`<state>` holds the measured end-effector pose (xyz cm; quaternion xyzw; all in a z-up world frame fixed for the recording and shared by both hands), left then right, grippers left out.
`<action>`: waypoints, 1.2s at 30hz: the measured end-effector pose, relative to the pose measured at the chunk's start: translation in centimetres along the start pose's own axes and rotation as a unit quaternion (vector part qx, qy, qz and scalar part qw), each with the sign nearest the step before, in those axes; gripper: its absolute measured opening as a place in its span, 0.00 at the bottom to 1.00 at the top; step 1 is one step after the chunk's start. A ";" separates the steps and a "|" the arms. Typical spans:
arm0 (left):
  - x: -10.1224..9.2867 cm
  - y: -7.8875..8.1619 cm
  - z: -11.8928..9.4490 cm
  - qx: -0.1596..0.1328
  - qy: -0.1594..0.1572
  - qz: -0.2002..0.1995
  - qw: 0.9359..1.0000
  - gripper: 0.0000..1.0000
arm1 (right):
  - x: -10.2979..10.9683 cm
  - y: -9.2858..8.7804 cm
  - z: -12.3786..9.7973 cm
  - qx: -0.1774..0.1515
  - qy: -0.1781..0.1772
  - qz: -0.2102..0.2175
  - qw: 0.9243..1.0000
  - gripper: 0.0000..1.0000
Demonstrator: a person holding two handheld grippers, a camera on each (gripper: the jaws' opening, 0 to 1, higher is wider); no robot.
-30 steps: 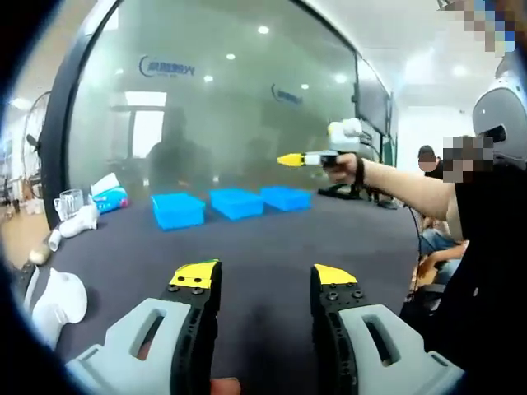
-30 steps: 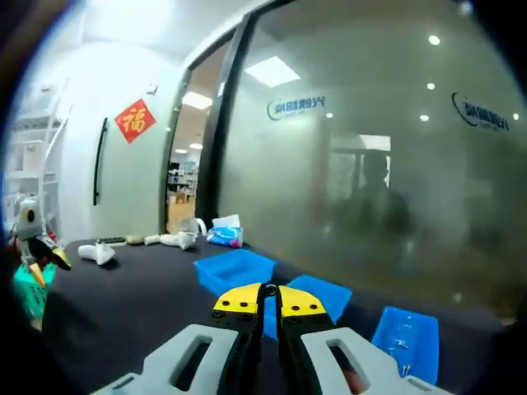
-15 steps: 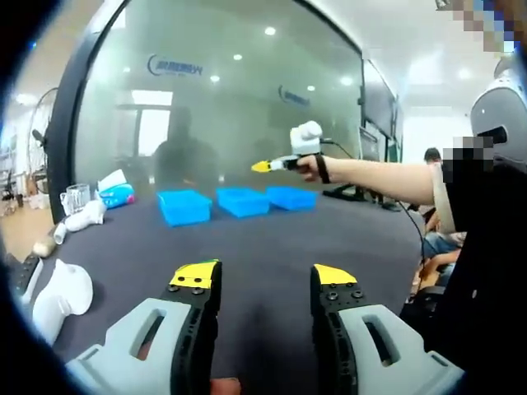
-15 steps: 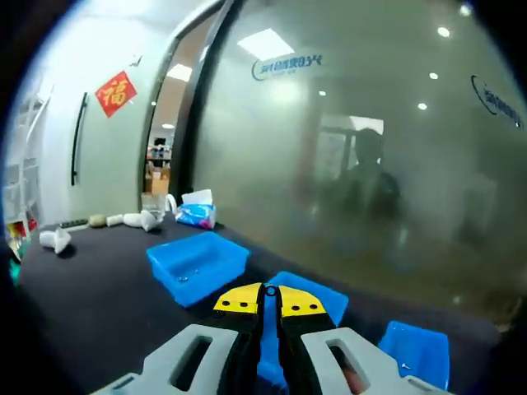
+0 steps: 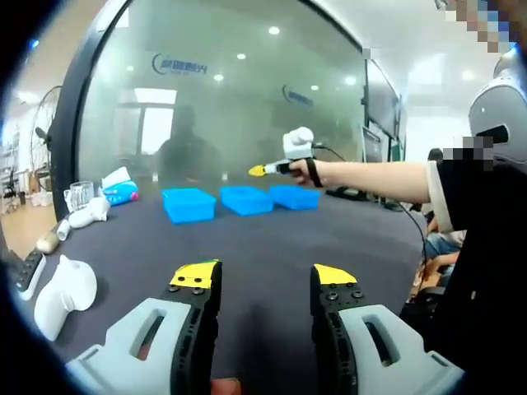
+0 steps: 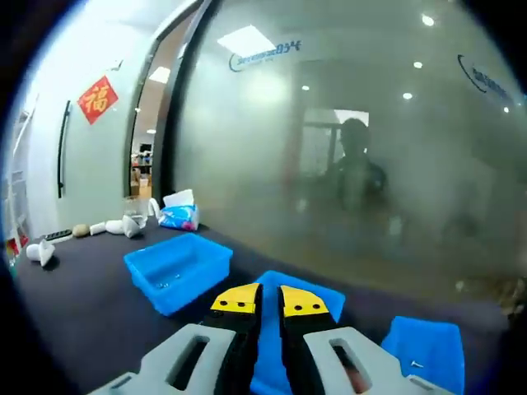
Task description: Sort the screws, nuts, and washers into the corresponding bins
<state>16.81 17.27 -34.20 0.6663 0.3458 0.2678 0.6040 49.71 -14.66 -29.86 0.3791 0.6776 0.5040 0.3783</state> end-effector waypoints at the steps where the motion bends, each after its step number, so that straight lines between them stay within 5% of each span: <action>1: 0.0 0.0 0.0 0.000 0.000 0.000 1.000 0.42 | 0.0 0.0 0.0 -0.002 0.000 0.000 1.000 0.17; 5: -0.1 0.0 0.0 0.001 0.000 0.001 1.000 0.42 | 0.1 -0.1 -0.4 -0.003 -0.004 -0.023 1.000 0.34; 14: -0.4 0.3 0.2 0.000 -0.004 0.003 1.000 0.42 | 0.7 -0.5 -2.9 -0.010 0.005 -0.029 1.000 0.37; 25: -0.1 0.8 0.4 -0.010 -0.003 0.004 1.000 0.42 | 1.8 -1.0 -10.3 -0.041 0.029 -0.014 0.999 0.37; 36: -0.4 1.5 1.1 -0.015 -0.017 0.006 1.000 0.42 | 3.4 -3.3 -19.4 -0.065 0.039 -0.002 0.997 0.36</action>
Point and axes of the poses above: the point that each gripper's makers call its tool centre point, and the gripper's own axes: z roughly forward along the fingers, x roughly to its left, y roughly out of its top, the point moved 7 cm from there along -z, roughly backward along the fingers, and after that the axes turned 2 degrees about y, right-handed, at the moved point
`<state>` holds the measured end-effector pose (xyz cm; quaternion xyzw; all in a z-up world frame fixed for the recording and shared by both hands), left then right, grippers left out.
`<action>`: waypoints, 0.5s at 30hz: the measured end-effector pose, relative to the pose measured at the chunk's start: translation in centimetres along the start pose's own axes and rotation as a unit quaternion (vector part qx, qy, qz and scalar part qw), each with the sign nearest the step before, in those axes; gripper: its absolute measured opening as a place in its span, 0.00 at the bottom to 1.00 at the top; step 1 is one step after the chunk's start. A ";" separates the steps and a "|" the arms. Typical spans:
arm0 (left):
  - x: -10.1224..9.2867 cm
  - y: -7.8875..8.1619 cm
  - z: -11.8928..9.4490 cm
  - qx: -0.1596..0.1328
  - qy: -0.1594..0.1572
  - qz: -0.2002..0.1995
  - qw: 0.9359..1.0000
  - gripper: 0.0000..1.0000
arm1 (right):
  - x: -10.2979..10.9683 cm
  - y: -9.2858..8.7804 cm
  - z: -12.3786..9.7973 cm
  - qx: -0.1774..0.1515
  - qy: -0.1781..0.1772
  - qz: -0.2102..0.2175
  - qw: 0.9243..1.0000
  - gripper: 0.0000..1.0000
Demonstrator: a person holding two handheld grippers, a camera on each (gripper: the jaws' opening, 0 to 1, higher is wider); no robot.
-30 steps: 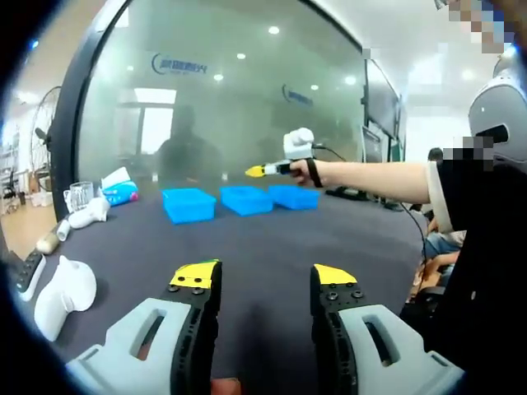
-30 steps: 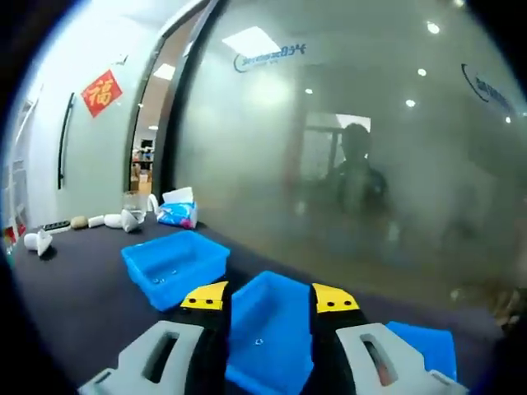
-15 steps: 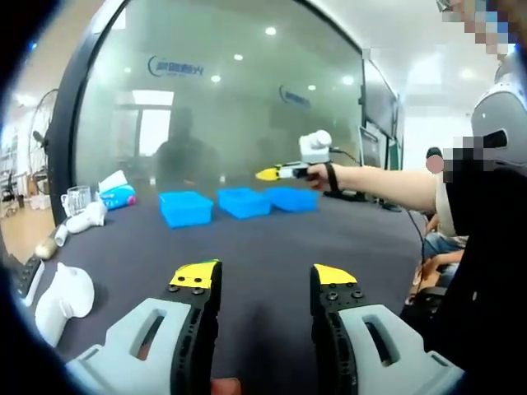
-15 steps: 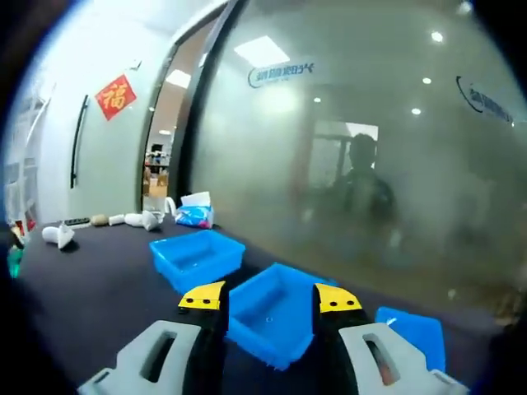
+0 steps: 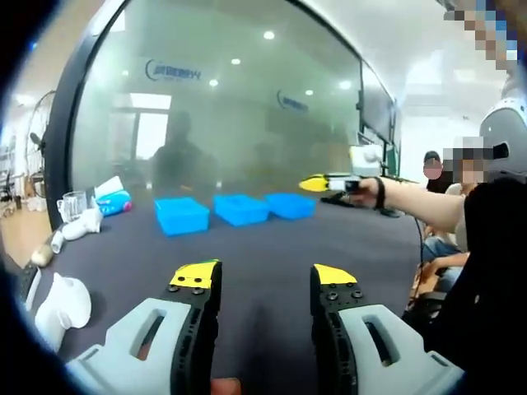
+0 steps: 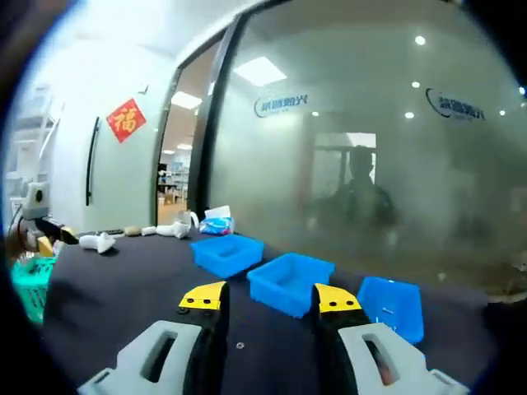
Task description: Sort the screws, nuts, and washers into the corresponding bins
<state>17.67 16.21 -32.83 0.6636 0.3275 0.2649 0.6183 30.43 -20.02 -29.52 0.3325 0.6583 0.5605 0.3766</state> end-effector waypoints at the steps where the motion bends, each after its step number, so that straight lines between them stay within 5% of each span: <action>1: 0.0 0.1 0.1 0.000 -0.001 -0.001 1.000 0.42 | 0.3 -0.1 -0.9 -0.004 0.002 -0.005 1.000 0.36; 8: -0.3 0.6 0.8 -0.004 -0.014 -0.001 1.000 0.42 | 2.2 -0.3 -4.5 -0.030 0.020 -0.007 0.999 0.36; 15: -0.3 0.8 1.1 0.000 -0.018 0.005 1.000 0.42 | 2.2 -2.1 -7.0 -0.020 0.020 0.000 1.000 0.37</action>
Point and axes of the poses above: the point that each gripper's makers call its tool centre point, and the gripper's own axes: z roughly forward along the fingers, x roughly to its left, y roughly out of its top, the point moved 7 cm from there along -z, roughly backward along the fingers, and after that the axes turned 2 degrees about y, right-handed, at the moved point
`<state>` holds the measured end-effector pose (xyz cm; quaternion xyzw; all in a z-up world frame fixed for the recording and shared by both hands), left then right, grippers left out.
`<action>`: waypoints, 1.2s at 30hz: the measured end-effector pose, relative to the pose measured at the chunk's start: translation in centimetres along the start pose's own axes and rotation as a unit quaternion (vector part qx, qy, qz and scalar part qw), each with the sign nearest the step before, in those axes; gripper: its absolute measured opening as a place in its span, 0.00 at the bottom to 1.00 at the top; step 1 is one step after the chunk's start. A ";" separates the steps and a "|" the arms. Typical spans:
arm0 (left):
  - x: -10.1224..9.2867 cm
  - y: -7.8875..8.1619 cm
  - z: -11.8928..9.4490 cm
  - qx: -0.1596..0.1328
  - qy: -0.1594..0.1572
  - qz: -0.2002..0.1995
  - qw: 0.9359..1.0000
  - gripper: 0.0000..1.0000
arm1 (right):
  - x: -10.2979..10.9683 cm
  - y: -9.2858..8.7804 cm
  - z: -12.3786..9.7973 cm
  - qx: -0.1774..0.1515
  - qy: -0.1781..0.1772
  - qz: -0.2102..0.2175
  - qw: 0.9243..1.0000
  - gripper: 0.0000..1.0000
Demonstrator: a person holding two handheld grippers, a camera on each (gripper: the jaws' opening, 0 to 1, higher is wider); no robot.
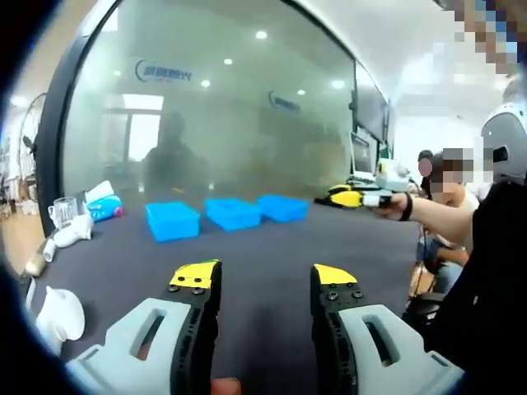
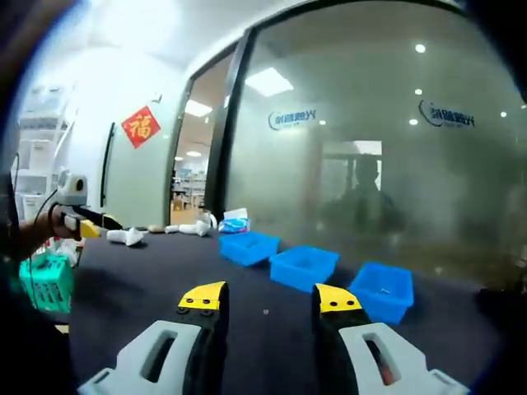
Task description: Sort the screws, nuts, and washers into the corresponding bins
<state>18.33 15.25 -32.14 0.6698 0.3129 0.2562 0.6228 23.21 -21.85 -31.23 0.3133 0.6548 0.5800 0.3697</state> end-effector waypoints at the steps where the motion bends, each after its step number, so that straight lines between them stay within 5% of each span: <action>1: 0.1 0.1 0.0 -0.001 0.001 0.001 1.000 0.42 | 0.0 -0.2 -0.5 0.000 -0.001 0.004 1.000 0.37; 10: 0.2 -0.1 0.2 0.005 0.000 0.003 1.000 0.42 | 0.3 -1.7 -3.3 0.011 0.002 0.004 1.000 0.37; 16: 0.0 -0.2 0.5 0.008 -0.008 0.005 1.000 0.42 | 0.9 -1.8 -3.1 0.038 0.071 -0.002 0.997 0.36; 29: -0.2 -0.4 0.2 0.028 -0.023 0.015 0.999 0.43 | 3.0 -2.4 -2.8 0.133 0.182 -0.049 0.973 0.34; 36: -0.2 -0.7 0.1 0.036 -0.026 0.018 0.999 0.43 | 3.3 -2.5 -2.2 0.158 0.218 -0.052 0.962 0.32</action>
Point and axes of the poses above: the point that each gripper's makers call its tool centre point, and the gripper's own axes: z roughly forward along the fingers, x roughly to its left, y roughly out of its top, the point moved 7 cm from there along -z, roughly backward along the fingers, and after that the axes turned 2 degrees about y, right-handed, at the moved point
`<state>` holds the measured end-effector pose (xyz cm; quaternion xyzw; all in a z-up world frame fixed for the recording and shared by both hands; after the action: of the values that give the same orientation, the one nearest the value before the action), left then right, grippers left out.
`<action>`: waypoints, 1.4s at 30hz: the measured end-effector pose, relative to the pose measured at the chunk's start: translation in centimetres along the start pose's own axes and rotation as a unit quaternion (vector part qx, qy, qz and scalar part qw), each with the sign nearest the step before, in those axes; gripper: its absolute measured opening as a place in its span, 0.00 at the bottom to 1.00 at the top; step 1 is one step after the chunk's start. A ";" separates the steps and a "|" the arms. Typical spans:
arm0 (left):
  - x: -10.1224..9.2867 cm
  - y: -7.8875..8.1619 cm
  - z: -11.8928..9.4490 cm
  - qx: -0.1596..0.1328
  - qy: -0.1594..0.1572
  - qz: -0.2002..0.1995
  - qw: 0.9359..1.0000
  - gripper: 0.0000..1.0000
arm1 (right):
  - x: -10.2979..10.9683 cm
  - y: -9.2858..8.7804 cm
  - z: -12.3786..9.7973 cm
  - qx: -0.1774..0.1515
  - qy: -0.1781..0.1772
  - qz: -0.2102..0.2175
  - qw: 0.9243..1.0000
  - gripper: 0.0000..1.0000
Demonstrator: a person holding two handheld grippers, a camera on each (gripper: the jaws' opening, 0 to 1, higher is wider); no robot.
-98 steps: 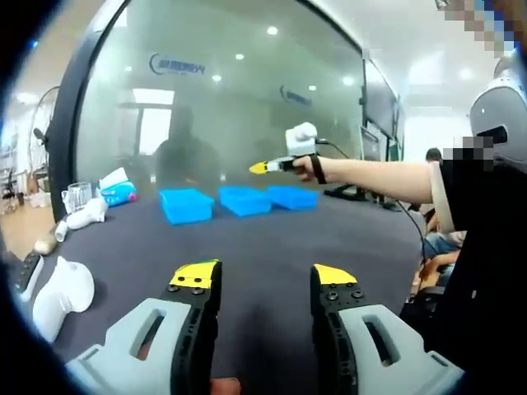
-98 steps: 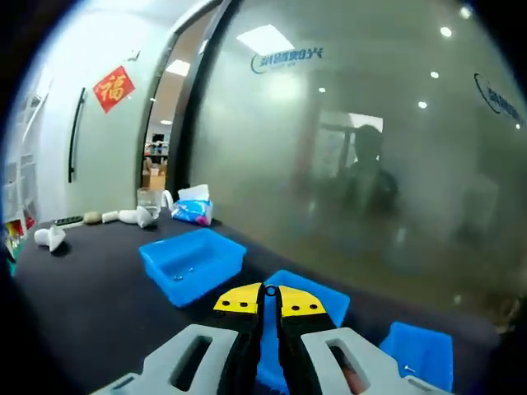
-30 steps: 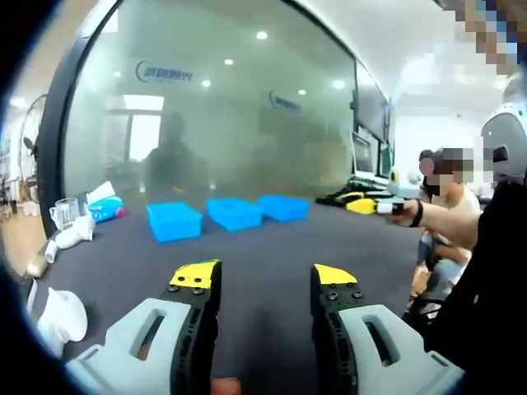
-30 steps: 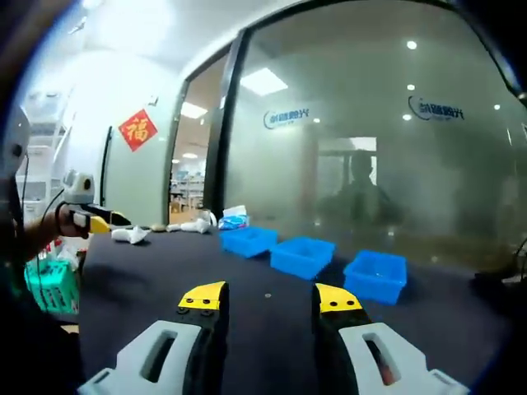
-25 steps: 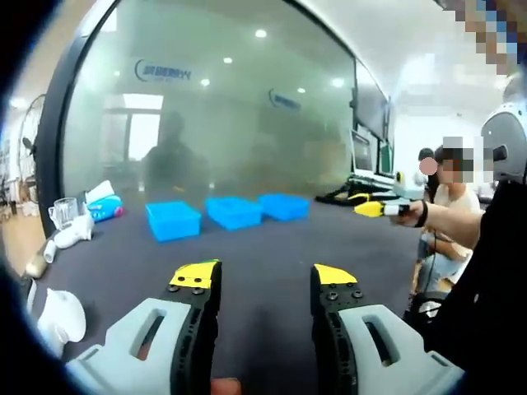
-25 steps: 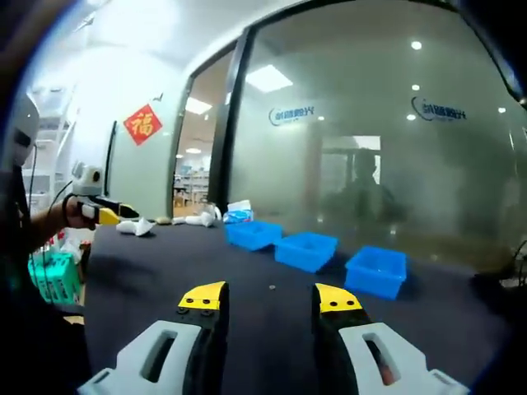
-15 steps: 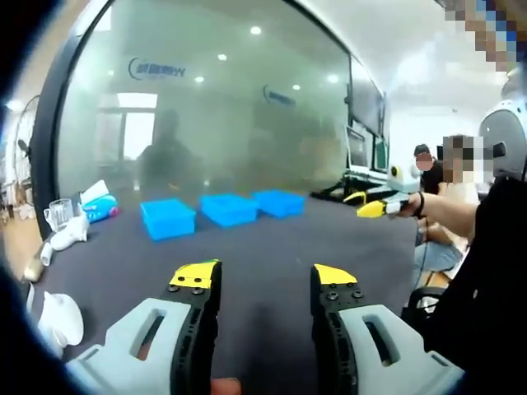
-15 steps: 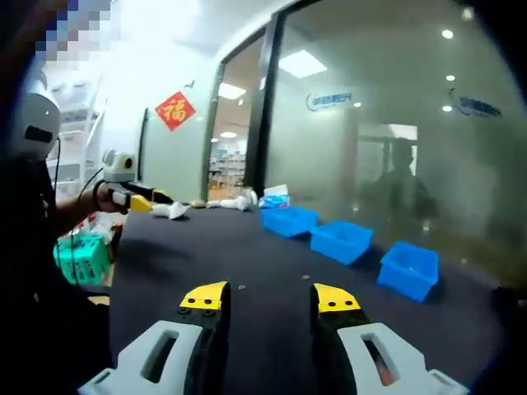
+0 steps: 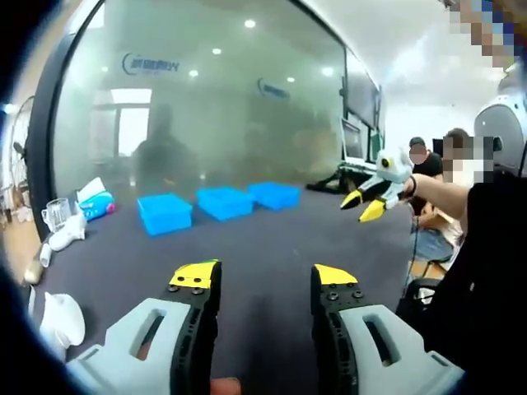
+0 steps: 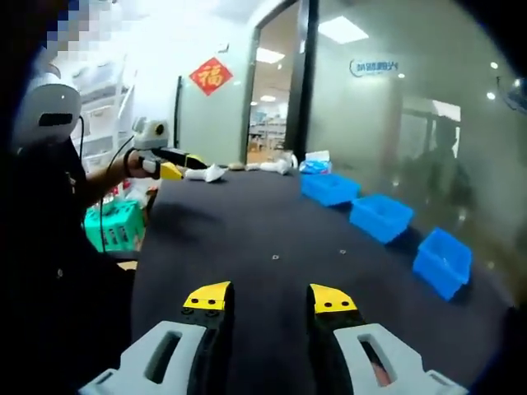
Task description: Sort the screws, nuts, and washers into the corresponding bins
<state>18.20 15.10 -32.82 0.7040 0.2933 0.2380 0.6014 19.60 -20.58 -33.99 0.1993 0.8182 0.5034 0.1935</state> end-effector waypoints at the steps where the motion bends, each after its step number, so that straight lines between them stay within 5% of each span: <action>1: 0.0 -0.1 0.0 0.001 -0.001 -0.001 1.000 0.43 | -0.1 0.1 0.2 0.005 0.003 -0.002 1.000 0.32; 17: -0.6 -1.2 0.0 0.014 -0.010 -0.015 1.000 0.43 | -2.0 3.2 7.3 0.129 0.083 -0.077 0.985 0.29; 29: -0.4 -2.4 -0.2 0.025 -0.004 -0.024 0.999 0.43 | -1.4 3.1 12.7 0.220 0.142 -0.123 0.957 0.26; 42: 0.0 -2.7 -0.7 0.017 0.002 -0.033 0.999 0.43 | -1.4 2.0 14.6 0.267 0.157 -0.109 0.945 0.15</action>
<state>17.38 15.87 -35.39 0.7035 0.3218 0.2145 0.5962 28.60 -9.58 -38.13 0.0721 0.9592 0.2677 0.0561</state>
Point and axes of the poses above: the point that each gripper's makers call its tool centre point, and the gripper's own axes: z roughly forward along the fingers, x roughly to its left, y roughly out of its top, the point moved 7 cm from there along -z, roughly backward along the fingers, and after that the axes turned 2 degrees about y, right-handed, at the moved point
